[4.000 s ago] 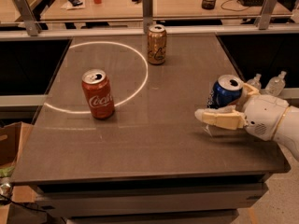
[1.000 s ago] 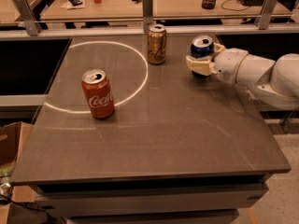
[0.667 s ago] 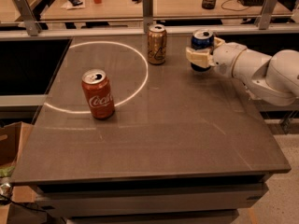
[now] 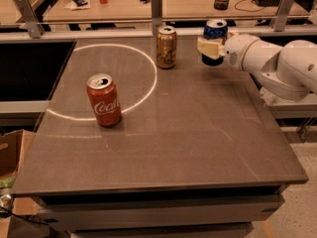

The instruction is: Move pepsi can near orange can

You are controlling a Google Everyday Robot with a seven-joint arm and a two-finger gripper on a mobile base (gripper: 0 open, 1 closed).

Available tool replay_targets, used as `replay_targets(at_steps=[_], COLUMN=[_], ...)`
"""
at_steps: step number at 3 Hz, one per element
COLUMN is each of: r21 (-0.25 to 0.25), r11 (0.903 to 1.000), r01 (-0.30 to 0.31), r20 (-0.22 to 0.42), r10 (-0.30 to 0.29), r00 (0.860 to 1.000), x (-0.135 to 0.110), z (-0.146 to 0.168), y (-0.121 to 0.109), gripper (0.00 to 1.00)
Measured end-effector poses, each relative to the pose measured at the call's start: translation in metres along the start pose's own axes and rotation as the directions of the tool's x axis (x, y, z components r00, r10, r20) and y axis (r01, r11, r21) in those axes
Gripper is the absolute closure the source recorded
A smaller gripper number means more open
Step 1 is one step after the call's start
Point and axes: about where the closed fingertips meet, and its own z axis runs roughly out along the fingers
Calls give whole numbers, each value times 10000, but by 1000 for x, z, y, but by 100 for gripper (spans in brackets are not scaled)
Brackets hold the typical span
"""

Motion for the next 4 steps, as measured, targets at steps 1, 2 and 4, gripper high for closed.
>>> replay_targets(at_steps=[1, 2, 4], r21=[-166, -520, -1618], r11=[9979, 9960, 9868], r01=[-633, -727, 22], r20=[268, 637, 641], r10=[637, 760, 83], r00=[9976, 9951, 9979], x=[2, 7, 16], z=[14, 33, 68], y=[3, 13, 37], gripper=[100, 100, 100])
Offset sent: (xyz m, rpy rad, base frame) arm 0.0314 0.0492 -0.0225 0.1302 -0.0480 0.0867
